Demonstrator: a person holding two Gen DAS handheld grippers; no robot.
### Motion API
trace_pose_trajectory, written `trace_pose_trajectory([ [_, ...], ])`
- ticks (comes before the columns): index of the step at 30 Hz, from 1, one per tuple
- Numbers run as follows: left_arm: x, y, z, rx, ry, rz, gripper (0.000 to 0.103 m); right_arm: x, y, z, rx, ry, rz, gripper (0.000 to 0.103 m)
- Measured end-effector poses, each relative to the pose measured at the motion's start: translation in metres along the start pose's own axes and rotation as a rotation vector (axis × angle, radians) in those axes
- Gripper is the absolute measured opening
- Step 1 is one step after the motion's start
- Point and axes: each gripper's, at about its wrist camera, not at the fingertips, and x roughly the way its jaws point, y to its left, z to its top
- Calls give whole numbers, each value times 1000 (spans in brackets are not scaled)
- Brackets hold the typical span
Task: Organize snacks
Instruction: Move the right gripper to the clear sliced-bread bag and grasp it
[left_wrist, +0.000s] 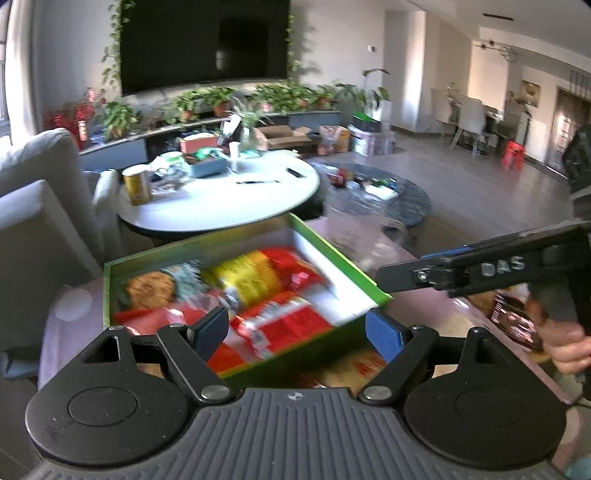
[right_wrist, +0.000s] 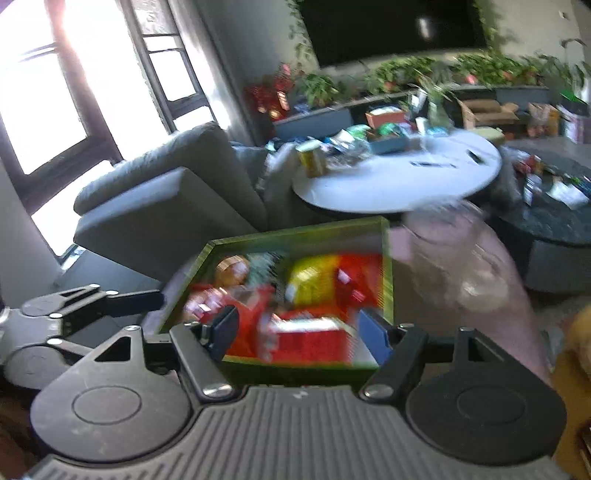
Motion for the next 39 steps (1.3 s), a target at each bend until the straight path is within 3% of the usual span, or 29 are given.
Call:
trace_pose_trajectory([
  [17,40,-92,-30,17,196,-143,80,-25,-89,-55,179,71,-165,68],
  [26,81,-103,-38,-92,323,-137,80,-16,-112,-73,221,118,-133,71],
  [34,101,-107,-44,-133,371,-133,80,-13,-108,-77,158,108,-105,75],
  [39,107,-106,-48,-146,381,-143,81,-18,-116,-75,189,84,-120,74],
])
